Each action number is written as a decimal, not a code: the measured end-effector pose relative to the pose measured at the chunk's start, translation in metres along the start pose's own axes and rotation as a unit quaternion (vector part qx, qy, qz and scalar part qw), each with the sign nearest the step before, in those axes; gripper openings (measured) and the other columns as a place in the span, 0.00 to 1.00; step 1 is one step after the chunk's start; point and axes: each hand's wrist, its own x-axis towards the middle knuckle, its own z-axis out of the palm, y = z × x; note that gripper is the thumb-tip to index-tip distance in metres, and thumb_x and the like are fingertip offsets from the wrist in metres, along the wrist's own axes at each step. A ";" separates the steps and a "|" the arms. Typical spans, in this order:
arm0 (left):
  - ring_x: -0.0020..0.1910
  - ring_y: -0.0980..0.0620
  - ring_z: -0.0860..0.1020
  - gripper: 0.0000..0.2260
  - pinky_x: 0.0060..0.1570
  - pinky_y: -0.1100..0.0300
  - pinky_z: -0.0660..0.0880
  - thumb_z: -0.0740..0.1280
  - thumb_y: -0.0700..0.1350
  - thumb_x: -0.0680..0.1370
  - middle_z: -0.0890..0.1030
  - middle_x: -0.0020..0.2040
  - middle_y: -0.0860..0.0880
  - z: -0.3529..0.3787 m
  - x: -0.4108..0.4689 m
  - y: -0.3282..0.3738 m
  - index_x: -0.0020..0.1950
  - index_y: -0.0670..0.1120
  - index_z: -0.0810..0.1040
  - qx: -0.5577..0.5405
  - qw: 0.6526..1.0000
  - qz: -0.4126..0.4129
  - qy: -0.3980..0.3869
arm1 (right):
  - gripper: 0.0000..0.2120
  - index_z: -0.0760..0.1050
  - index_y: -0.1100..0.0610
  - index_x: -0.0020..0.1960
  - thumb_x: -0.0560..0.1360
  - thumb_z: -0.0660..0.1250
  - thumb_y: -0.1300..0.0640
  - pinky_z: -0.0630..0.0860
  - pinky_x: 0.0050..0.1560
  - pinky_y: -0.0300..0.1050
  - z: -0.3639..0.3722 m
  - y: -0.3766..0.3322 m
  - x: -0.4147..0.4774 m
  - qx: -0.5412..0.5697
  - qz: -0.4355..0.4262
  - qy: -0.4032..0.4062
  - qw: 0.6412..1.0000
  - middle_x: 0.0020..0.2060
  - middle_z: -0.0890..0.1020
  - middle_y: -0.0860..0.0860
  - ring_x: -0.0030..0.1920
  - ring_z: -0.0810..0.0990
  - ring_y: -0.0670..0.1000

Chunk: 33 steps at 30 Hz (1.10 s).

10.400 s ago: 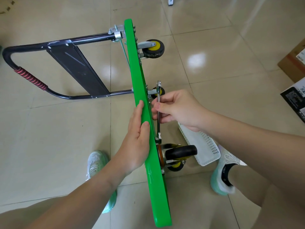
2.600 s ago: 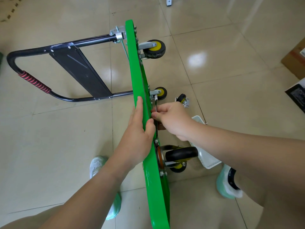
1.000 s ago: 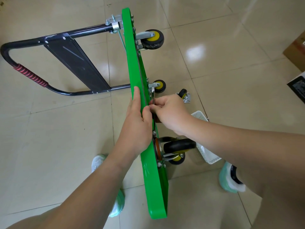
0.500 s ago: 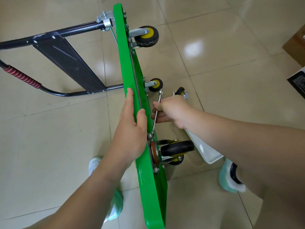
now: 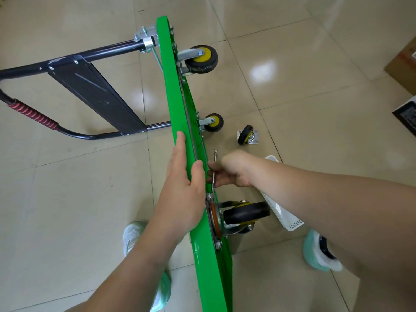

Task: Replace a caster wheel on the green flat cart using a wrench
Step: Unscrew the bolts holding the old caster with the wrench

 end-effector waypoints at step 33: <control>0.75 0.73 0.52 0.30 0.62 0.86 0.48 0.55 0.49 0.87 0.52 0.82 0.63 -0.001 0.003 -0.003 0.84 0.62 0.43 -0.014 1.000 0.001 -0.017 | 0.16 0.71 0.67 0.68 0.81 0.64 0.65 0.84 0.32 0.50 0.009 -0.007 0.000 -0.041 -0.017 0.004 0.999 0.45 0.83 0.59 0.36 0.84 0.56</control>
